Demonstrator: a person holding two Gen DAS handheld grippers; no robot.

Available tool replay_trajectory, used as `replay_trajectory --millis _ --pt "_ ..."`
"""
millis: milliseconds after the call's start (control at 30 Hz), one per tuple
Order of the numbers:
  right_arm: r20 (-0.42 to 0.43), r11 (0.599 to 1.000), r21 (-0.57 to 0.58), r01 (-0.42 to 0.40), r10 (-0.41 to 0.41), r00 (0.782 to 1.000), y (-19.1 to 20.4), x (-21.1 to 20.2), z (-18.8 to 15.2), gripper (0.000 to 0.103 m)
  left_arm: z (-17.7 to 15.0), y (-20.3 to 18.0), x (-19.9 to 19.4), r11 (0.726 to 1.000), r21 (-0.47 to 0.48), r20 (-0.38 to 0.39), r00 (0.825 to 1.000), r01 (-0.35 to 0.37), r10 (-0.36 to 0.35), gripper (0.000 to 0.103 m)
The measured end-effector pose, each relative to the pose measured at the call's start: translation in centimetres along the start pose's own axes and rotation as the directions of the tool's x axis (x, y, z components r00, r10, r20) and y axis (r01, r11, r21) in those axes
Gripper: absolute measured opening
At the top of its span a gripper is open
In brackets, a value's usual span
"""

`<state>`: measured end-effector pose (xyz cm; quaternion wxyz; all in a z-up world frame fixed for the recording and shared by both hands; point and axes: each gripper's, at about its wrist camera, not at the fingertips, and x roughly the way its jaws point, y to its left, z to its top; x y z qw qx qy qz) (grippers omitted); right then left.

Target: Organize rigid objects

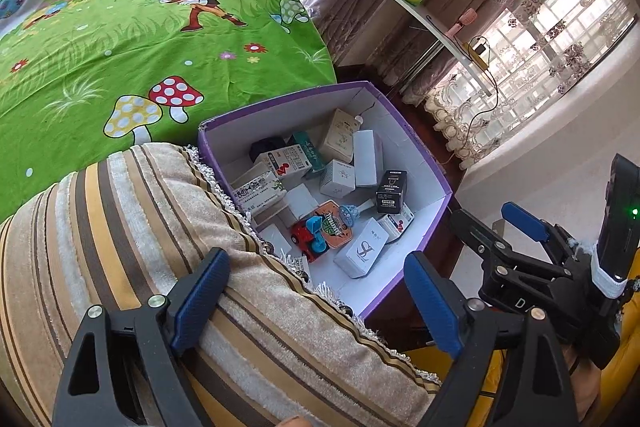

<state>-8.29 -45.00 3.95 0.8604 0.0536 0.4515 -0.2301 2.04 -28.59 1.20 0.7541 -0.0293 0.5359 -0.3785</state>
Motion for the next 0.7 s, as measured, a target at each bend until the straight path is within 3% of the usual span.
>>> replay_trajectory --millis 700 --pt "-0.007 1.0 -0.001 -0.003 0.003 1.0 -0.06 0.28 -0.07 0.093 -0.06 -0.16 0.19 1.0 0.019 -0.01 1.0 -0.005 0.005 0.091"
